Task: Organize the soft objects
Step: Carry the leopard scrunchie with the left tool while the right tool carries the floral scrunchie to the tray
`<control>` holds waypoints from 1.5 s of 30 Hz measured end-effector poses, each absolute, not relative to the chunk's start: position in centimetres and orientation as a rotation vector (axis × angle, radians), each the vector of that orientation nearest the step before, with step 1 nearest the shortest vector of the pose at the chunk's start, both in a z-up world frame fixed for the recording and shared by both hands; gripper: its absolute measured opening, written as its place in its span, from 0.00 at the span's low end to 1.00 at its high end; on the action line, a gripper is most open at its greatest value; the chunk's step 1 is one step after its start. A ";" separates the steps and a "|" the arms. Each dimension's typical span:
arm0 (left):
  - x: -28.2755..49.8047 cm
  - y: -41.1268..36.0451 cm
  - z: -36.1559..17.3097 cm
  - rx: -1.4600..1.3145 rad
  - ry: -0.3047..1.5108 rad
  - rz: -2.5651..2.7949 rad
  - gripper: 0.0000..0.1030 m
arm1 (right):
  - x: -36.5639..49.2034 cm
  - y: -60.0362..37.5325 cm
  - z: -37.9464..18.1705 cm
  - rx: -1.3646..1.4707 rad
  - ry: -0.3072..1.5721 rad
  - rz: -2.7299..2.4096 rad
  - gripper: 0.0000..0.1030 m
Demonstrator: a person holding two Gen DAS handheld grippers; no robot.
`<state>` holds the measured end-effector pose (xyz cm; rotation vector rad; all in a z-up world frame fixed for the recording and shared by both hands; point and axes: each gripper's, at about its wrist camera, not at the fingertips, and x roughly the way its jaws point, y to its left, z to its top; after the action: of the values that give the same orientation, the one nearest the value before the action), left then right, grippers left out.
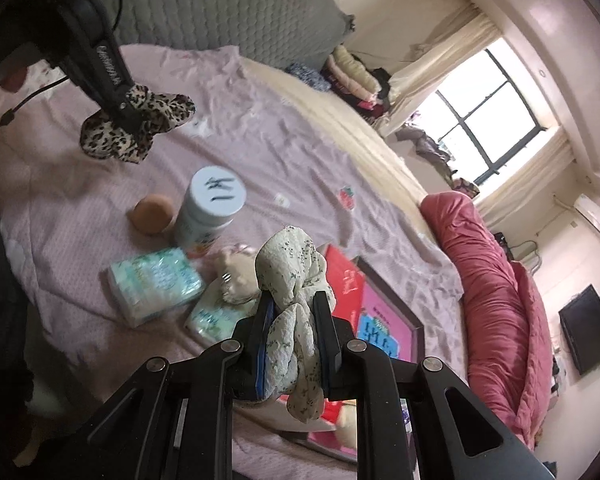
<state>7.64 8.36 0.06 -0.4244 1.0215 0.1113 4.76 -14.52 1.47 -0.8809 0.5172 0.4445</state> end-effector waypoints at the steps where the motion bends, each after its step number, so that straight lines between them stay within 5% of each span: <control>1: 7.5 7.8 0.9 -0.410 1.009 0.100 0.09 | 4.7 -14.6 1.8 -0.877 0.506 0.437 0.18; 26: 7.9 -5.1 10.7 -0.138 0.877 -0.067 0.09 | 6.2 -22.4 10.0 -0.556 0.454 0.297 0.18; 45: 9.2 -11.7 12.3 -0.034 0.871 -0.139 0.09 | 7.5 -27.8 12.1 -0.417 0.452 0.222 0.18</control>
<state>9.22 -11.71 12.30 -0.0343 0.8714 -0.1395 7.49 -27.76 12.13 -0.4165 0.4516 0.2217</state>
